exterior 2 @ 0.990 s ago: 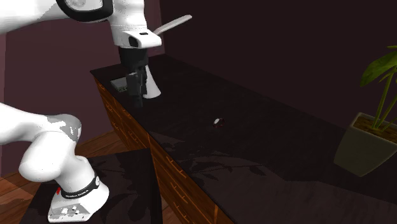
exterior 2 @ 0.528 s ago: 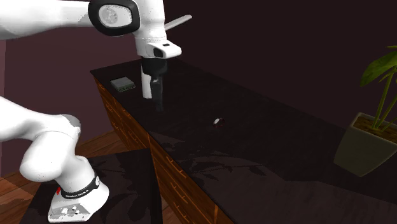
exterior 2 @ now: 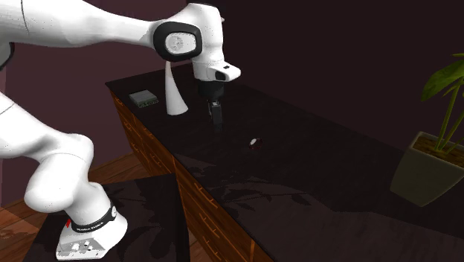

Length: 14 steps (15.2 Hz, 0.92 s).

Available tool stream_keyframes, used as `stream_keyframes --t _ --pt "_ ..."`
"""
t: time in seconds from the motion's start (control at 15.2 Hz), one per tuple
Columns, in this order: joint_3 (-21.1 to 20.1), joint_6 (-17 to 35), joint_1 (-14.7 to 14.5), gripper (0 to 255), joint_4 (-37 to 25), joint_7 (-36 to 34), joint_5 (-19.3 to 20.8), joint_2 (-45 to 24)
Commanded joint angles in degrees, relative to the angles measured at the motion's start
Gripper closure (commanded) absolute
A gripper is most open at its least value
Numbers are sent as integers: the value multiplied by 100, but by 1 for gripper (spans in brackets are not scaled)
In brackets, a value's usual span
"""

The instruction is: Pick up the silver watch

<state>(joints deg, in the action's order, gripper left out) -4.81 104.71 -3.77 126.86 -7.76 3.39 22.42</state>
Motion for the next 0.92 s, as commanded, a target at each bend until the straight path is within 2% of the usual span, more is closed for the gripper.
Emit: stream_keyframes --t 0.0,0.46,0.86 --pt "-60 274 -41 0 -117 2 14 -349" --pt "-255 1024 -162 0 -833 -4 166 -1704" --pt "-397 1428 -301 0 -1714 -36 396 -2910"
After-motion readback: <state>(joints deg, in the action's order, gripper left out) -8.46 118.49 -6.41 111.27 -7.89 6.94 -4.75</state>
